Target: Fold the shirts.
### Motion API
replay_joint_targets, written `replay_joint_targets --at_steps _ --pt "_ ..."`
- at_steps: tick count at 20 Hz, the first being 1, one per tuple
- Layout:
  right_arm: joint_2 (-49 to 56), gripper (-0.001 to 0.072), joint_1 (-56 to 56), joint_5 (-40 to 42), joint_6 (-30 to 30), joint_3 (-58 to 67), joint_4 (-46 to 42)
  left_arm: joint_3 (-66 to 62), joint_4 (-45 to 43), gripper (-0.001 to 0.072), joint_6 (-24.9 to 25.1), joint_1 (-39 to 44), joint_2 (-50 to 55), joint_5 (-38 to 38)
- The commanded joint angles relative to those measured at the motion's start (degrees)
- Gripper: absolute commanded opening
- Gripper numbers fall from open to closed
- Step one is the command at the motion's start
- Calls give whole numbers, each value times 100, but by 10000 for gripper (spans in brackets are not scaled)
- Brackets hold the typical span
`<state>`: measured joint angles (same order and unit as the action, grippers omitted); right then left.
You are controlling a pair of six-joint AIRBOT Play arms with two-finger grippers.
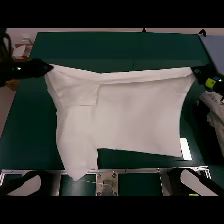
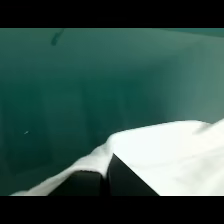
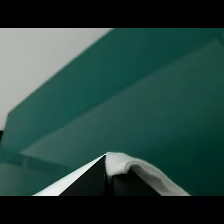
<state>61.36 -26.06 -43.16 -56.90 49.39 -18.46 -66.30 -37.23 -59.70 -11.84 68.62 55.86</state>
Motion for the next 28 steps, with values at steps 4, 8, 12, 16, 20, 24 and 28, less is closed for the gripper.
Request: replay_joint_targets --at_steps 4,8,12,16,20,24,28 --pt "3082 20 269 173 -155 1381 42 -1226 785 21 544 0 2756 -511" --pt "4037 20 310 -203 -660 2944 42 -2597 772 20 74 -33 3486 -514" --pt "4242 20 411 -153 -723 3860 39 -3163 774 20 -46 -28 3617 -728" --pt "4308 20 496 -46 -721 3978 24 -3161 774 20 -46 -28 3676 -782" --pt "4330 19 479 -822 -1005 3928 -957 -3161 -31 21 -232 -31 3744 83" --pt "4319 18 264 -2120 -1810 3928 -2406 -3161 -1648 21 -752 -28 3746 1123" --pt "4319 18 378 -2708 -2098 3856 -3296 -3077 -1829 21 -776 -17 3757 1355"
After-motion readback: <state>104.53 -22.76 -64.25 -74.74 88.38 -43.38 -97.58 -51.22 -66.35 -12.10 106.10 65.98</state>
